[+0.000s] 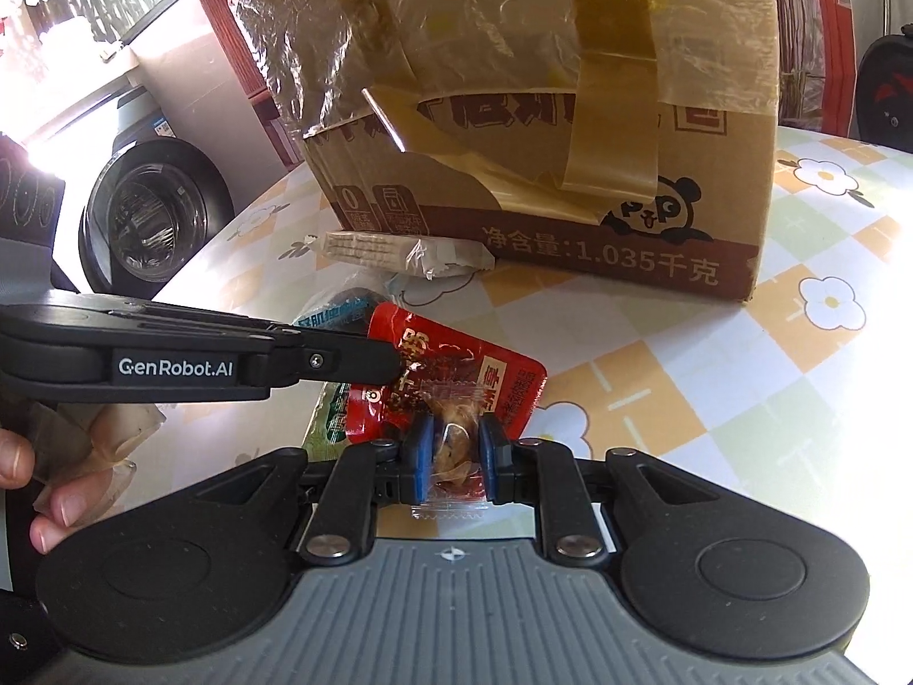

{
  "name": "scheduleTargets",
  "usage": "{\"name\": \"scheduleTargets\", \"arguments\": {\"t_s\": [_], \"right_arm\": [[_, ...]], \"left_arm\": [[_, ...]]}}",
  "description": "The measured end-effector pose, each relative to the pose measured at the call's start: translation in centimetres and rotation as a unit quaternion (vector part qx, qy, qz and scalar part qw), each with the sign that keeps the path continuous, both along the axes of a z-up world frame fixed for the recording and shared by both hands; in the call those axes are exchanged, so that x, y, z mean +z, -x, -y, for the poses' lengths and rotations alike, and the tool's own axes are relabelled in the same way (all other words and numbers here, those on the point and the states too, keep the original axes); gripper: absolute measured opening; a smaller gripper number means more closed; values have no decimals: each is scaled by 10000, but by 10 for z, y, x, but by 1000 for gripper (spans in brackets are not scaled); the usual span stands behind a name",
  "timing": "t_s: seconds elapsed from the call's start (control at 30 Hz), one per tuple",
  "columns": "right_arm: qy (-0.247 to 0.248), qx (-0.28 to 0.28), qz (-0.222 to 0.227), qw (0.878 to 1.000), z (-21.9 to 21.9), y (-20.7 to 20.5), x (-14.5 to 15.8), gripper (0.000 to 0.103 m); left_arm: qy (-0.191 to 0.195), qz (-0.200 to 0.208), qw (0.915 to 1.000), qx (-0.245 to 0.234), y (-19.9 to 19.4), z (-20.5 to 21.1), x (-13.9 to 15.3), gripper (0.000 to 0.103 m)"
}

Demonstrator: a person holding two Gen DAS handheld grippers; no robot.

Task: Organize snacks
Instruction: 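Grasp the red jerky packet with left gripper while right gripper grasps the peanut packet, then carry both packets over the box and open both grippers to drop them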

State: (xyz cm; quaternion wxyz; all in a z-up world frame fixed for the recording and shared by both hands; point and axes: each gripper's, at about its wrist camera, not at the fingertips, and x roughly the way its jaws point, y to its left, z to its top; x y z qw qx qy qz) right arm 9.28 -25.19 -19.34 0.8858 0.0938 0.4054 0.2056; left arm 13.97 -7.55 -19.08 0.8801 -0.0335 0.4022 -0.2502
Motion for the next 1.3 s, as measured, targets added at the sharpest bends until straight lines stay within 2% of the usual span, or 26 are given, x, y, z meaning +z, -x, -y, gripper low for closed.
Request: {"name": "scheduleTargets", "arguments": {"t_s": [0.27, 0.57, 0.73, 1.0, 1.17, 1.3], "right_arm": [[-3, -373, 133, 9992, 23, 6, 16, 18], [94, 41, 697, 9975, 3, 11, 46, 18], [4, 173, 1337, 9909, 0, 11, 83, 18], [5, 39, 2356, 9718, 5, -9, 153, 18], [229, -323, 2489, 9677, 12, -39, 171, 18], [373, -630, 2255, 9715, 19, -68, 171, 18]], "left_arm": [[89, 482, 9988, 95, 15, -14, 27, 1], [197, 1112, 9925, 470, 35, -42, 65, 1], [339, 1571, 9842, 738, 42, -60, 98, 1], [569, 2501, 9624, 893, 36, -69, 165, 1], [498, 2943, 9494, 982, 12, -55, 193, 1], [268, 3011, 9472, 1069, -19, -40, 206, 1]]}}
